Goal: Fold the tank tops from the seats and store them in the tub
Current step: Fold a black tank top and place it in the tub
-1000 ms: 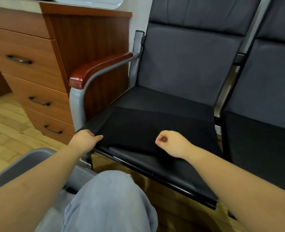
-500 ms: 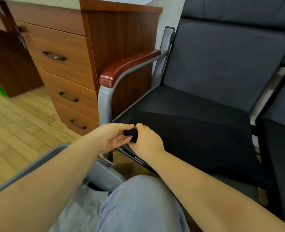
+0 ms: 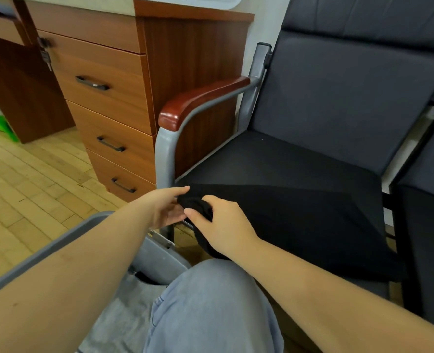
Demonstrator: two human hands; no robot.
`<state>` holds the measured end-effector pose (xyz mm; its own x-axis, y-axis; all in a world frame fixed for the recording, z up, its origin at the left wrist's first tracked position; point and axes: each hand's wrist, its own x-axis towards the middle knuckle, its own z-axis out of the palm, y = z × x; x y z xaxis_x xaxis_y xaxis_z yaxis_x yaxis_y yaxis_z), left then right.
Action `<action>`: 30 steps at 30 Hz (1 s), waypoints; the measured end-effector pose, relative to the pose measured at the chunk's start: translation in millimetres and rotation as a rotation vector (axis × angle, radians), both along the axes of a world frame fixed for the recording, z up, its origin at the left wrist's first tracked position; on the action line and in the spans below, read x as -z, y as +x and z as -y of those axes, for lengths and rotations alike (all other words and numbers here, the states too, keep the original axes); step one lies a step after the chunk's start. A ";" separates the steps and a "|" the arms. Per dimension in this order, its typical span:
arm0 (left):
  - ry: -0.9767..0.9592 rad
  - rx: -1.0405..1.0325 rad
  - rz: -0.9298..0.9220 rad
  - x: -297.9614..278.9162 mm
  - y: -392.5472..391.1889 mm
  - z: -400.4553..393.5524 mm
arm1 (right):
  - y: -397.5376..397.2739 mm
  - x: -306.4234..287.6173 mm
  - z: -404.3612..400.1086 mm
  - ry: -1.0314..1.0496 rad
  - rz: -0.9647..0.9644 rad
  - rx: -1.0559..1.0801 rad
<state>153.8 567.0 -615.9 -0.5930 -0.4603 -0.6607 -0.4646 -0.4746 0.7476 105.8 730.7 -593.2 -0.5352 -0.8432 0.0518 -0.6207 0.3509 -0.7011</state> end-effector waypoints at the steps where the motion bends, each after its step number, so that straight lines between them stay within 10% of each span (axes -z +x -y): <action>1: -0.007 -0.026 -0.011 -1.0 -0.4 -1.8 | 2.5 -1.5 -3.0 -0.013 0.006 -0.005; 11: 0.027 -0.279 -0.233 -33.6 -24.0 -32.7 | -16.9 -16.4 -44.6 -0.245 0.092 0.141; 30: -0.138 -0.016 -0.448 -88.5 -190.8 -201.3 | -127.8 -52.5 -224.6 -0.375 0.283 0.515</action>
